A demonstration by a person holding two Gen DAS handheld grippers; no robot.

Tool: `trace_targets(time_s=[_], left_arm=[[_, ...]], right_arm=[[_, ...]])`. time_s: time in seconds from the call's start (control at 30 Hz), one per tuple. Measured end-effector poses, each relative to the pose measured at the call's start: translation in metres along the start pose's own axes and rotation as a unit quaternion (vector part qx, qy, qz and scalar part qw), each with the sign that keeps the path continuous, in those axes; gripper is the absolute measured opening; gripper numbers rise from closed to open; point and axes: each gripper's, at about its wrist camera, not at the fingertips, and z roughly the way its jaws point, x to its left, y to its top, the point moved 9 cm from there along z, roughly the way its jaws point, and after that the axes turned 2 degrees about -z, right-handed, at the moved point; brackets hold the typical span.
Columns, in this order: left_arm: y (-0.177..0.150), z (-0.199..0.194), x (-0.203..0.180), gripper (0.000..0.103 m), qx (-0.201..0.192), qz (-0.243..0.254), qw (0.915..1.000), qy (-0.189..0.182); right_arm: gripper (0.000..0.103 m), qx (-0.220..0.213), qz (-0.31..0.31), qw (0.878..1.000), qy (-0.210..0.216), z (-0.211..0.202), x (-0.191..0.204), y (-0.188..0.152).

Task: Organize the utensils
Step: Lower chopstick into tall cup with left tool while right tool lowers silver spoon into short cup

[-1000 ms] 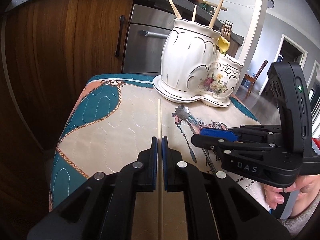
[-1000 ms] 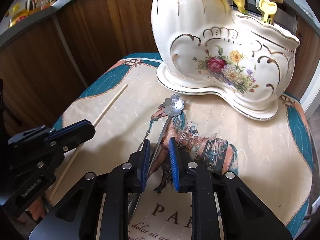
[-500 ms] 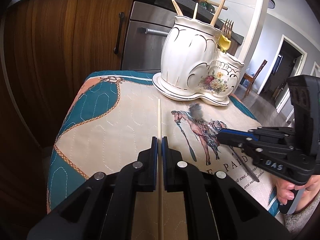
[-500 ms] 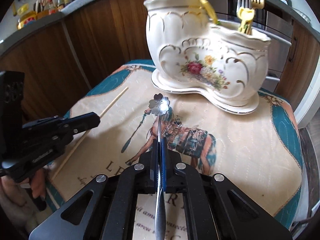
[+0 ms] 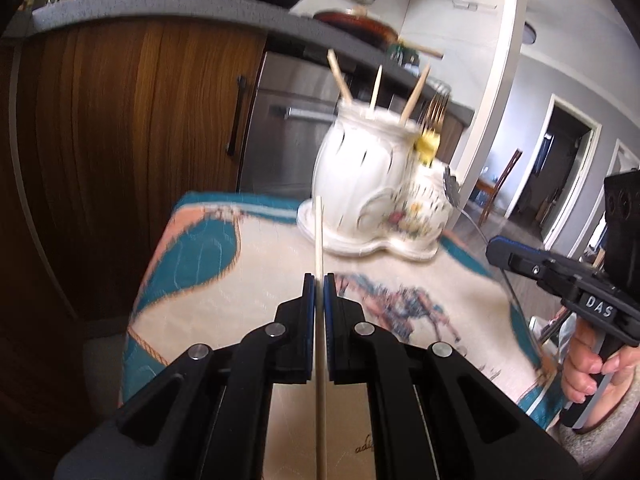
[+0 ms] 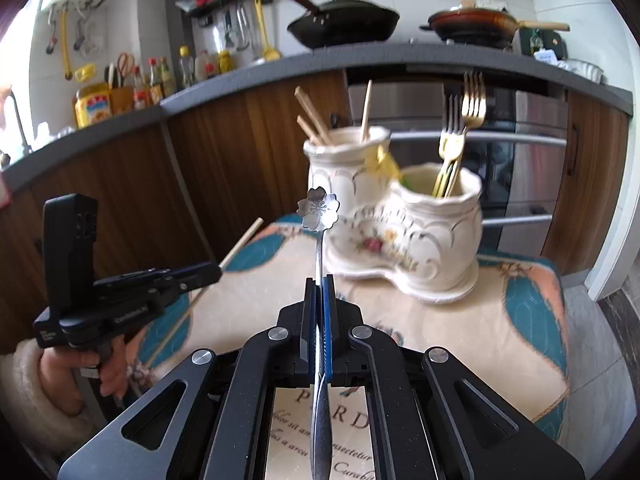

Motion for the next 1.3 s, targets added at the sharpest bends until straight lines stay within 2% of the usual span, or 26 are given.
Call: trace_targets(time_s=[0.2,0.4,0.63,0.73,0.87,1.03,1.17,1.3], left_arm=[[0.049,-0.020,-0.016,0.004,-0.052,0.015,0.9981,-0.028],[0.088,-0.017,-0.030,0.004,-0.080,0.015,0.9950,-0.057],[0.149,0.004,-0.051,0.004,-0.122,0.025,0.9882,-0.089],[0.170,0.021,-0.059,0.004,-0.130,0.020,0.9859,-0.103],[0.196,0.041,-0.064,0.004,-0.160,0.017,0.9810,-0.109],[0.216,0.056,-0.066,0.004,-0.211,0.018,0.9719,-0.103],[0.219,0.075,-0.065,0.004,-0.213,0.005,0.9712,-0.108],[0.215,0.086,-0.072,0.004,-0.220,0.030,0.9703,-0.095]], right_arm=[[0.004,-0.070,0.031,0.997,-0.010,-0.022,-0.017,0.026],[0.004,-0.094,0.056,0.994,-0.030,-0.023,-0.035,0.048],[0.004,-0.141,0.068,0.987,-0.045,-0.019,-0.065,0.100],[0.004,-0.171,0.089,0.980,-0.050,-0.012,-0.083,0.119],[0.004,-0.207,0.125,0.969,-0.057,0.006,-0.108,0.138],[0.004,-0.233,0.136,0.960,-0.080,0.032,-0.129,0.148],[0.004,-0.243,0.124,0.958,-0.086,0.041,-0.133,0.151],[0.004,-0.240,0.111,0.961,-0.083,0.048,-0.130,0.148]])
